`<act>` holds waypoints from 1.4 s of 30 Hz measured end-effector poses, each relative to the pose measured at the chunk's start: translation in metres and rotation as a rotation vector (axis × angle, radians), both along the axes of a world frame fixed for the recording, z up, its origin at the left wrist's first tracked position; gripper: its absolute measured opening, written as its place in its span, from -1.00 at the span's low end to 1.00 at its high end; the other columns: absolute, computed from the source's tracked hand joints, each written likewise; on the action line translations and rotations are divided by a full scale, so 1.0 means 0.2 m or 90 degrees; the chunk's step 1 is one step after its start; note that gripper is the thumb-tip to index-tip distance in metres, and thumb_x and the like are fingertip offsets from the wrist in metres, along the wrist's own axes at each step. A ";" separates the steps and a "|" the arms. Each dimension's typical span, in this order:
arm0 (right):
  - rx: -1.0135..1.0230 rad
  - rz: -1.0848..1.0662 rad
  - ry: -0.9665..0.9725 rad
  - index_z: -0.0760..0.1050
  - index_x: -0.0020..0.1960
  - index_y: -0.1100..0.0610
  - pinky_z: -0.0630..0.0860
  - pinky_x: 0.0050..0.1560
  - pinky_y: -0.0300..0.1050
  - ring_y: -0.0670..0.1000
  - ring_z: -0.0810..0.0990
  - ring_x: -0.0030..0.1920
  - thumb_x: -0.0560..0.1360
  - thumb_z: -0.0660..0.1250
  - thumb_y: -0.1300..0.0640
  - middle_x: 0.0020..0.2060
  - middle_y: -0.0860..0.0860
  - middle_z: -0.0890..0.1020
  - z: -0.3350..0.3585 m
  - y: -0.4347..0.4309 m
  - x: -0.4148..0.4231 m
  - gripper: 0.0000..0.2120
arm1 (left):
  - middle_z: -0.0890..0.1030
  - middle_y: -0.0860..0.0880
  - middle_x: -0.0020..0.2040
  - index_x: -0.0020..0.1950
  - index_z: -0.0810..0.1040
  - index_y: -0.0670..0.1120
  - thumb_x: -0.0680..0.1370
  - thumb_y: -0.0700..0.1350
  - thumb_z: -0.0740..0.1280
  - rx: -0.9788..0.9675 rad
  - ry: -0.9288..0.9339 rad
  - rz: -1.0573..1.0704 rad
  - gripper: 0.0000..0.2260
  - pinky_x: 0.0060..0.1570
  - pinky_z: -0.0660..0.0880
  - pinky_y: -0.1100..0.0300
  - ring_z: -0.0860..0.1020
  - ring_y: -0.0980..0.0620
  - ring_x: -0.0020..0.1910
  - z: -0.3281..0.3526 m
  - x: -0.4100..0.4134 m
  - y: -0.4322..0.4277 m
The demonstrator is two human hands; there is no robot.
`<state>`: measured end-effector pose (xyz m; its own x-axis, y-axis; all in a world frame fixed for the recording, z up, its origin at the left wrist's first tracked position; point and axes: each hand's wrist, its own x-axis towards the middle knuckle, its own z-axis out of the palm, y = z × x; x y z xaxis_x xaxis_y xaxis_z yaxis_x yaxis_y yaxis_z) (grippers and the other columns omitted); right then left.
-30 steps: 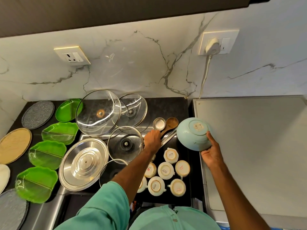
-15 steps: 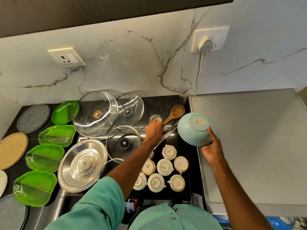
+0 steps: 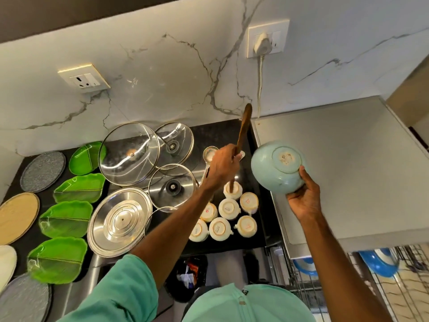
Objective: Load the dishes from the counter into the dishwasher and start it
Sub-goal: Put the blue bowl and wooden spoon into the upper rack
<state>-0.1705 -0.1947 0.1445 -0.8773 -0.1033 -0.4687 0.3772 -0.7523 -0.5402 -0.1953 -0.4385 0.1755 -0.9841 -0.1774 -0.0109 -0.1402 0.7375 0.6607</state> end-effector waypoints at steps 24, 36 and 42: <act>0.043 -0.243 -0.129 0.47 0.42 0.21 0.67 0.05 0.12 0.16 0.64 0.23 0.57 0.37 0.08 0.24 0.18 0.64 0.00 0.61 1.84 -0.54 | 0.48 0.05 -0.33 0.09 0.56 -0.12 0.62 -0.07 0.36 0.603 -0.375 -0.151 -0.87 -0.46 0.36 0.30 0.39 0.16 -0.40 -0.17 1.50 0.83; 0.232 -0.054 -0.229 0.53 0.35 0.04 0.63 0.13 0.17 0.21 0.62 0.24 0.39 0.59 -0.02 0.26 0.15 0.63 -0.22 1.23 1.92 -0.42 | 0.53 -0.10 -0.17 0.19 0.54 -0.16 0.63 -0.01 0.33 0.399 -0.389 -0.194 -0.75 -0.41 0.44 0.25 0.47 0.08 -0.31 -0.39 1.51 1.39; 0.241 -0.020 -0.227 0.53 0.35 0.05 0.63 0.12 0.18 0.20 0.66 0.20 0.41 0.56 -0.01 0.24 0.15 0.64 -0.31 1.61 1.82 -0.46 | 0.56 0.09 -0.29 0.00 0.60 0.04 0.62 0.02 0.35 0.328 -0.394 -0.185 -0.92 -0.33 0.44 0.24 0.50 0.08 -0.27 -0.49 1.39 1.70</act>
